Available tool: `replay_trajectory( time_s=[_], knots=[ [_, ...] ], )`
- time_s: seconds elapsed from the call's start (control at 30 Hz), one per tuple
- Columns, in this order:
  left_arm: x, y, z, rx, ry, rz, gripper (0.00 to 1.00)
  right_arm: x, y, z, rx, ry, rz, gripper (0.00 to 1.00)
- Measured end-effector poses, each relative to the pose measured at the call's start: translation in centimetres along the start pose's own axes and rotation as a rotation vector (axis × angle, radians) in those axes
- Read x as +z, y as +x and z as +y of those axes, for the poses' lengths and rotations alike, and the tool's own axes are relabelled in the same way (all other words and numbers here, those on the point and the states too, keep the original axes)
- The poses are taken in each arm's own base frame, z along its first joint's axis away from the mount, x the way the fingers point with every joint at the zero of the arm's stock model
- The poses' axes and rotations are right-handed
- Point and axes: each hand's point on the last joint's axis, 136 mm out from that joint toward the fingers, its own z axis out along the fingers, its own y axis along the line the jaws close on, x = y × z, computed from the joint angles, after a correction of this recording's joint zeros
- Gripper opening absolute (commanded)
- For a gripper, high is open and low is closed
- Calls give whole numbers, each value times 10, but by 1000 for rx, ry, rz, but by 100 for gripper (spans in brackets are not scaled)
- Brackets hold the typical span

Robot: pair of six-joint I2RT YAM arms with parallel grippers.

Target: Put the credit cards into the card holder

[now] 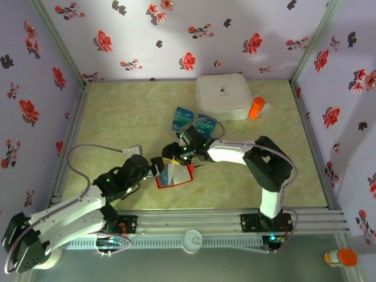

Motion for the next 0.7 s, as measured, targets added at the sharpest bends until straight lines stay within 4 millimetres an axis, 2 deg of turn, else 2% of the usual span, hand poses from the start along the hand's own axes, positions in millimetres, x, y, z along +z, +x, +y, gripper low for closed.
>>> replay_trajectory(
  time_s=[0.23,0.7],
  knots=[
    [-2,5,20,-28,-40,1,99,23,6,3,31,-21,17,55],
    [-5,3,27,-47,-57,-5,99,26,4,16,68,-69,2,55]
  ],
)
